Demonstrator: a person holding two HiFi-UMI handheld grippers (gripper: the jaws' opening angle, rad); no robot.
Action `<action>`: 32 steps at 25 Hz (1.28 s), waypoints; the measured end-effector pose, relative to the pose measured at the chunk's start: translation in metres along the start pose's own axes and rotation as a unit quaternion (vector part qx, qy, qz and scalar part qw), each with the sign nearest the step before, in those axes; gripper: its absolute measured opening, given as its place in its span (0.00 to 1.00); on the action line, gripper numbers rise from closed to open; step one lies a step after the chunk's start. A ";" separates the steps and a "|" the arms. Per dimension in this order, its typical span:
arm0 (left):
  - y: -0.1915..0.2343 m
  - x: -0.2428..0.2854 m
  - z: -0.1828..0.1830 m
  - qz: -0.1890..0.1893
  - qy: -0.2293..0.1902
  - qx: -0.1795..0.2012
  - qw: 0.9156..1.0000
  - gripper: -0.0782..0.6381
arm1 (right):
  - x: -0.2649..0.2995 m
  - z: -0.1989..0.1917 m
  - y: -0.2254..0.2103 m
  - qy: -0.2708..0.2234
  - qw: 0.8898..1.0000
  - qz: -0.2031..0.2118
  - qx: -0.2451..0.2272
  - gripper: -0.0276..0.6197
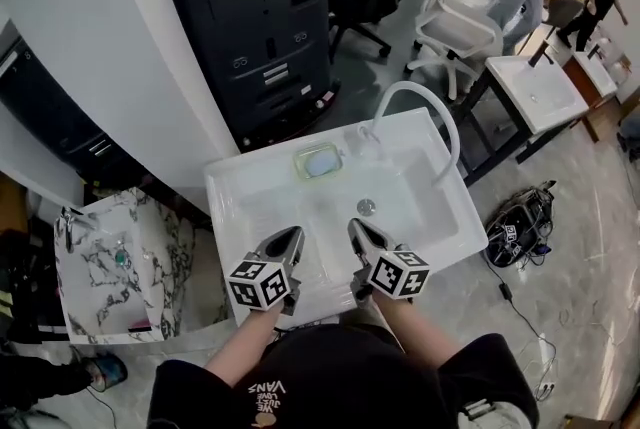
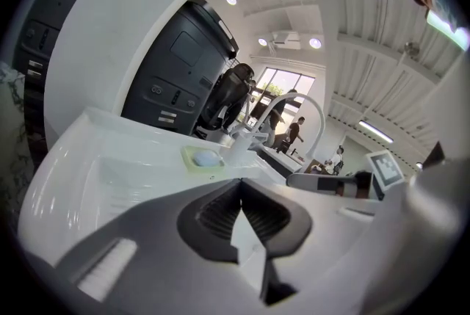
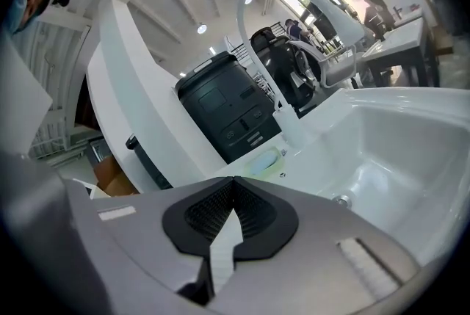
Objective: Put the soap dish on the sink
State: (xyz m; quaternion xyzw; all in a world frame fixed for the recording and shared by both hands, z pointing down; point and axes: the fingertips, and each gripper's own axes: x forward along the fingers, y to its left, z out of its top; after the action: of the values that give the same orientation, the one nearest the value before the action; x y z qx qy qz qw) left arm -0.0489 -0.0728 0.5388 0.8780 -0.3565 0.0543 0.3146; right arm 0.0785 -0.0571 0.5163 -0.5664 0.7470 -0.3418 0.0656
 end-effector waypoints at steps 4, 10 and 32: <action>-0.004 -0.011 -0.002 -0.007 -0.001 0.008 1.000 0.18 | -0.010 -0.002 0.007 -0.007 1.000 -0.003 -0.004 0.05; -0.008 -0.026 -0.005 -0.013 -0.006 0.017 1.000 0.18 | -0.022 -0.007 0.015 -0.019 1.000 -0.005 -0.006 0.05; -0.012 -0.051 -0.022 -0.015 0.003 0.019 1.000 0.18 | -0.042 -0.029 0.023 -0.007 0.999 -0.030 -0.017 0.05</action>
State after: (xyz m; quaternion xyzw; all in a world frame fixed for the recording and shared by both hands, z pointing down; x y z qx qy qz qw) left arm -0.0764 -0.0232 0.5337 0.8889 -0.3409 0.0589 0.3001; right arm 0.0606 -0.0041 0.5131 -0.5921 0.7350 -0.3264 0.0509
